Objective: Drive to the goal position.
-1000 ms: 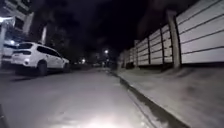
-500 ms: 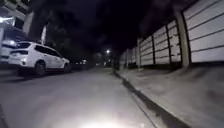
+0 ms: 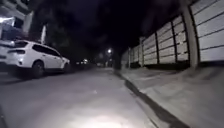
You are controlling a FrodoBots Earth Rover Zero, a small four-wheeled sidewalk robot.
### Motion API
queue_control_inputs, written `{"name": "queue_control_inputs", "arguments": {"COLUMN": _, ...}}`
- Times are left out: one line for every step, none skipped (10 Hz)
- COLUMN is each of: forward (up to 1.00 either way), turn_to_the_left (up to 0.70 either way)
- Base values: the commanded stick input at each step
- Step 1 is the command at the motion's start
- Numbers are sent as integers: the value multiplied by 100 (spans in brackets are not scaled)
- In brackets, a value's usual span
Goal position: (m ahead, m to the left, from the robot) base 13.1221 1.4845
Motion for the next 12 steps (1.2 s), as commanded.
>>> {"name": "queue_control_inputs", "arguments": {"forward": 70, "turn_to_the_left": 0}}
{"name": "queue_control_inputs", "arguments": {"forward": 70, "turn_to_the_left": 0}}
{"name": "queue_control_inputs", "arguments": {"forward": 70, "turn_to_the_left": 0}}
{"name": "queue_control_inputs", "arguments": {"forward": 70, "turn_to_the_left": 0}}
{"name": "queue_control_inputs", "arguments": {"forward": 70, "turn_to_the_left": 0}}
{"name": "queue_control_inputs", "arguments": {"forward": 70, "turn_to_the_left": 0}}
{"name": "queue_control_inputs", "arguments": {"forward": 70, "turn_to_the_left": 0}}
{"name": "queue_control_inputs", "arguments": {"forward": 70, "turn_to_the_left": 0}}
{"name": "queue_control_inputs", "arguments": {"forward": 70, "turn_to_the_left": 0}}
{"name": "queue_control_inputs", "arguments": {"forward": 70, "turn_to_the_left": 0}}
{"name": "queue_control_inputs", "arguments": {"forward": 70, "turn_to_the_left": 0}}
{"name": "queue_control_inputs", "arguments": {"forward": 70, "turn_to_the_left": 0}}
